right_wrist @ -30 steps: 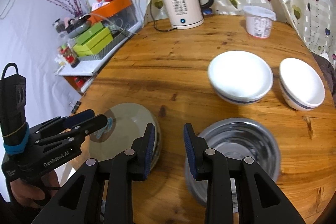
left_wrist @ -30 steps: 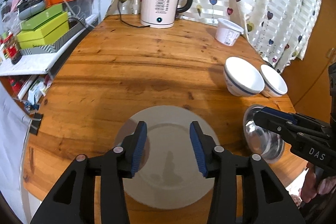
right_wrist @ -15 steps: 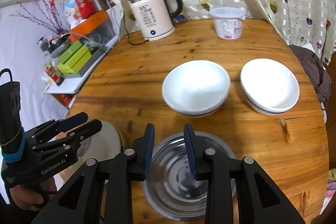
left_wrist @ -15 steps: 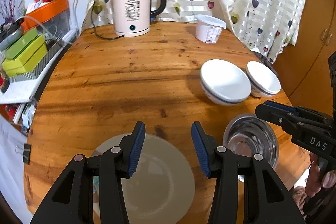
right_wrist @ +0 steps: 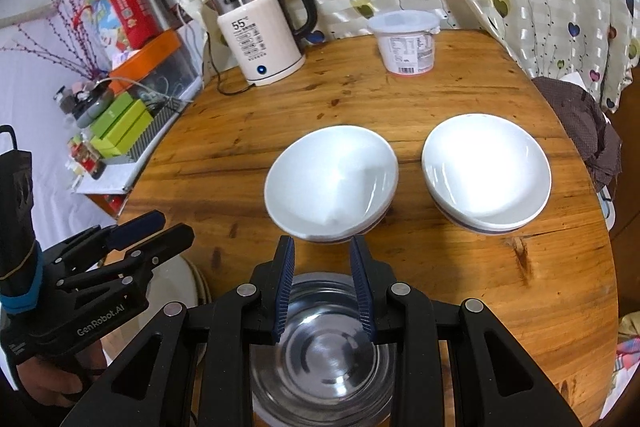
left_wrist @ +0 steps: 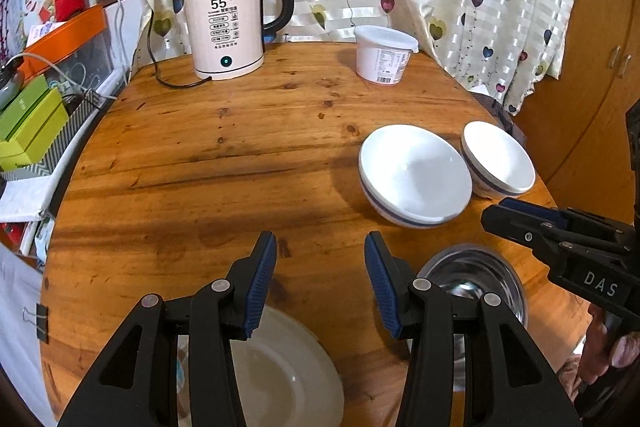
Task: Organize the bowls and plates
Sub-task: 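Move both grippers past the steel bowl toward a white bowl, then close both grippers on the rim of the white bowl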
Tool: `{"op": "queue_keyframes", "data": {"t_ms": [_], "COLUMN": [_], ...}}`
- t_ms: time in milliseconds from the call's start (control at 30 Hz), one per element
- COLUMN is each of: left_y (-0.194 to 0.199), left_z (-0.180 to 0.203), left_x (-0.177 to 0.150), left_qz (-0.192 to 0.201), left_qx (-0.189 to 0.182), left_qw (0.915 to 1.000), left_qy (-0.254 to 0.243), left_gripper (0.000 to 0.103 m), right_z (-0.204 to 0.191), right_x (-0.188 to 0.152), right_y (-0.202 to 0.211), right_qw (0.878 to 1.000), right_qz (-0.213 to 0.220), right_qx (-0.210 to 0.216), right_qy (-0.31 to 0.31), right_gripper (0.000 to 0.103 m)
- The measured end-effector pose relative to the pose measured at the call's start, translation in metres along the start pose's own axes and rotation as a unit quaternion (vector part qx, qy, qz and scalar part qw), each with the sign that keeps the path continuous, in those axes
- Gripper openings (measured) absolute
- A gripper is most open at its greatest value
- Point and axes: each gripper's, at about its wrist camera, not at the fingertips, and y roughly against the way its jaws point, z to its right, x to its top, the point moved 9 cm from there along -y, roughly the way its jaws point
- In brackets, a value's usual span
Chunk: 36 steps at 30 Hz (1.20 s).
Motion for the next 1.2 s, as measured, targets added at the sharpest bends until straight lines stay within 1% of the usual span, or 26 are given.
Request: {"op": "queue_keyframes", "data": {"t_ms": [400,767,1033,1200], "left_y": [-0.027,-0.045,-0.051,-0.055], "left_z": [0.004,0.000,0.005,0.016], "left_x": [0.014,0.020,0.025,0.030], "left_qz": [-0.012,-0.024,-0.023,-0.024], "left_qx": [-0.013,-0.026,-0.046,-0.060], "left_qw": [0.9998,0.9989,0.9978,0.9972], "left_qy": [0.004,0.031,0.041,0.036], "left_gripper": [0.047,0.047,0.047,0.047], "right_z": [0.015,0.026,0.034,0.039], "right_x": [0.014,0.021,0.024,0.026], "right_y": [-0.018,-0.034,-0.041,-0.044], "right_qw": [1.000,0.999,0.999,0.999], "right_qz": [-0.009,-0.015,-0.015,-0.014], "right_qx": [-0.009,-0.014,-0.016,-0.018], "right_qy": [-0.012,-0.027,-0.036,-0.041], "right_gripper": [0.028,0.028,0.028,0.028]}}
